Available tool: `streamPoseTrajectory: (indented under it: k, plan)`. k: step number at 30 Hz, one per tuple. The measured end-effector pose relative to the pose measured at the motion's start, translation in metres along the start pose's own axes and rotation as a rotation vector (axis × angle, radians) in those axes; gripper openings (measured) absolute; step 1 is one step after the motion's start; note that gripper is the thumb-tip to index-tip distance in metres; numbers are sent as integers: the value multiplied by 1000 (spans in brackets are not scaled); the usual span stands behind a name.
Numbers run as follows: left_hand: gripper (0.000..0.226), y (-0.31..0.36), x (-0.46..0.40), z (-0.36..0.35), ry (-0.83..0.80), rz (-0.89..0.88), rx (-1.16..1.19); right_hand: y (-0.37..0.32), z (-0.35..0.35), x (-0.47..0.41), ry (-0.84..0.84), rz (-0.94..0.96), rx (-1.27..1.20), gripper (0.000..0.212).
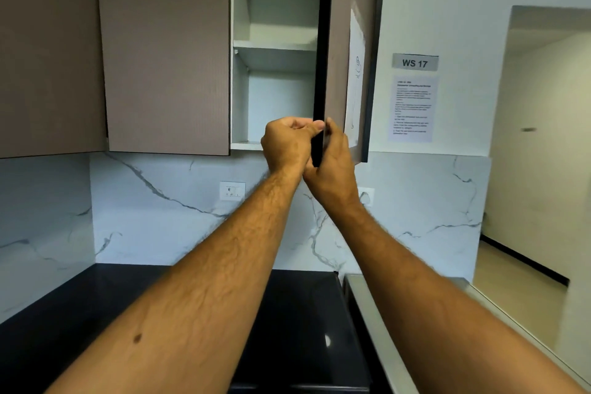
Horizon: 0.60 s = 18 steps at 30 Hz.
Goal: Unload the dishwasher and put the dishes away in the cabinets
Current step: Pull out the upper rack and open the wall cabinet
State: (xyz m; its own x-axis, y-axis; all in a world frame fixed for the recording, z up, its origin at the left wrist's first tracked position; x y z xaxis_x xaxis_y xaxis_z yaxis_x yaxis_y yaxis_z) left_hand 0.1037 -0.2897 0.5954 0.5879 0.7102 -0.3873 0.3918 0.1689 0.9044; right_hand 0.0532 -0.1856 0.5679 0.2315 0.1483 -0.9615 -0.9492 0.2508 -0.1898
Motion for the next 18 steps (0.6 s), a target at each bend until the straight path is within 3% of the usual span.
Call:
streamPoseTrajectory:
  k: [13, 18]
  plan:
    - [18, 5, 51, -72, -167, -120, 33, 24, 83, 26, 173, -111, 148, 72]
    - [14, 8, 74, -113, -219, -163, -18, 43, 124, 32, 206, -160, 233, 55]
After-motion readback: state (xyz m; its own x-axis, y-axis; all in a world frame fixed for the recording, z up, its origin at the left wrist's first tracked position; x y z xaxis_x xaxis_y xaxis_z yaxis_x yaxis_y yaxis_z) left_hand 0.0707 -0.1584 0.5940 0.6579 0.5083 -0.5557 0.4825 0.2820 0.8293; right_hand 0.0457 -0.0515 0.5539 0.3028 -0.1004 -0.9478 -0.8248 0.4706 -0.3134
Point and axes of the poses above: each hand's wrist, its own x-axis away from the middle knuckle, its own z-axis out of the back of the hand, y = z × x, the point moved 7 cm from there along -x, towards the middle knuckle, and after that the axes turned 15 degrees about z, right-handed, at the moved point
